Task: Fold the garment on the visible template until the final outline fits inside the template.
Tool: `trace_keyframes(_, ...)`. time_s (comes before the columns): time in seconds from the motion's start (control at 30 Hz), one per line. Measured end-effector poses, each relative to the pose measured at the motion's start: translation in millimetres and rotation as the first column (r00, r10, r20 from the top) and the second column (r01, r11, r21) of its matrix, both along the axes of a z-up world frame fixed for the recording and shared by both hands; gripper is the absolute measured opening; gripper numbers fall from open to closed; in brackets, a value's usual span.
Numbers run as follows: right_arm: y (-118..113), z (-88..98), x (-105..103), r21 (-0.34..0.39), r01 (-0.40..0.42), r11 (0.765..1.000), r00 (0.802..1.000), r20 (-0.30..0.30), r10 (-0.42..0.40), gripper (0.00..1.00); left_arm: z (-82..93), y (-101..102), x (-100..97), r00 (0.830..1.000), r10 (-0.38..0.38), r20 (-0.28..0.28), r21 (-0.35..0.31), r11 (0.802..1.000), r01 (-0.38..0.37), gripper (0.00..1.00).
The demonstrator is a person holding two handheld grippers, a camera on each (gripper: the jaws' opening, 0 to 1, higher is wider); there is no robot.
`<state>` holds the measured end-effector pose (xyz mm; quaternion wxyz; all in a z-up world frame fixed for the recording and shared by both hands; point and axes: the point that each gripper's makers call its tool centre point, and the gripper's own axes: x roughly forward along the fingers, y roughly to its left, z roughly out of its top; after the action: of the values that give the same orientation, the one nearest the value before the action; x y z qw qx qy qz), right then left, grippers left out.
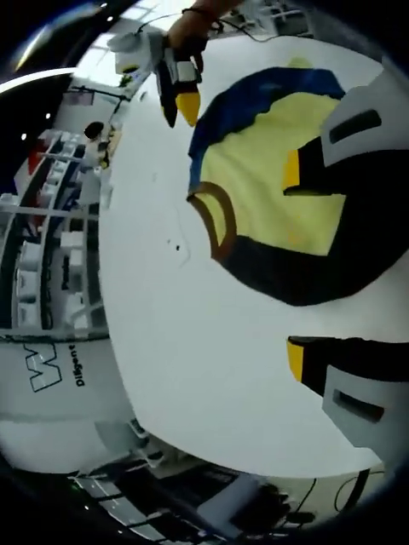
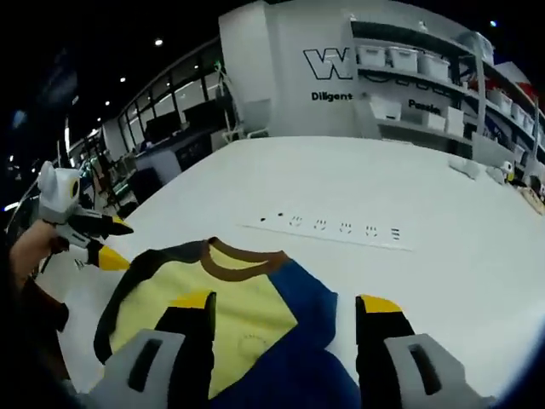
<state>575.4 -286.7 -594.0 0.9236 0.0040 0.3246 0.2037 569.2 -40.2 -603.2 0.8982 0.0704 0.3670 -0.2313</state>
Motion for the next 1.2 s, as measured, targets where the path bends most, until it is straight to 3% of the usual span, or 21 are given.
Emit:
trace_keyframes(0.1, 0.3, 3.1, -4.7, -0.005, -0.002, 1.000, 1.000, -0.001, 0.002, 0.83, 8.6, -8.0, -6.8, 1.000, -0.025, 0.018, -0.001, 1.000, 0.025, 0.76)
trace_keyframes(0.17, 1.9, 5.0, -8.5, 0.004, -0.012, 1.000, 1.000, 0.002, 0.012, 0.87, 15.3, -18.1, -15.2, 0.996, -0.080, 0.026, -0.018, 0.997, 0.080, 0.80)
trace_keyframes(0.33, 14.0, 3.3, -29.4, 0.031, -0.077, 0.997, 0.997, 0.004, 0.077, 0.95, 23.3, -23.9, -29.0, 0.994, -0.099, 0.044, -0.036, 0.994, 0.100, 0.85)
trace_keyframes(0.4, 20.1, 1.5, -41.2, 0.062, -0.105, 0.993, 0.994, -0.002, 0.105, 0.97, 26.2, -29.6, -39.0, 0.994, -0.105, 0.035, -0.075, 0.991, 0.107, 0.86)
trace_keyframes(0.5, 24.3, -2.1, -55.8, 0.072, -0.131, 0.989, 0.991, -0.002, 0.131, 0.97, 28.7, -33.8, -50.4, 0.993, -0.115, 0.040, -0.081, 0.990, 0.118, 0.88)
trace_keyframes(0.6, 26.3, -4.1, -69.6, 0.029, -0.180, 0.983, 0.983, 0.030, 0.179, 0.95, 32.8, -37.2, -62.6, 0.989, -0.125, 0.082, -0.059, 0.990, 0.130, 0.87)
trace_keyframes(0.77, 32.7, -10.0, -95.1, -0.013, -0.251, 0.968, 0.967, 0.031, 0.251, 0.97, 31.8, -46.6, -84.6, 0.988, -0.138, 0.066, -0.071, 0.987, 0.143, 0.86)
trace_keyframes(0.87, 36.0, -12.2, -108.2, -0.017, -0.278, 0.961, 0.960, 0.019, 0.278, 0.97, 32.1, -51.2, -94.0, 0.983, -0.154, 0.104, -0.056, 0.985, 0.161, 0.83)
trace_keyframes(1.03, 33.7, -15.5, -129.9, -0.074, -0.315, 0.946, 0.948, 0.020, 0.317, 0.97, 26.0, -54.5, -109.1, 0.986, -0.135, 0.096, -0.076, 0.987, 0.142, 0.78)
trace_keyframes(1.2, 36.3, -17.9, -151.8, -0.066, -0.337, 0.939, 0.941, 0.013, 0.339, 0.96, 14.8, -53.3, -124.6, 0.989, -0.120, 0.091, -0.056, 0.990, 0.126, 0.74)
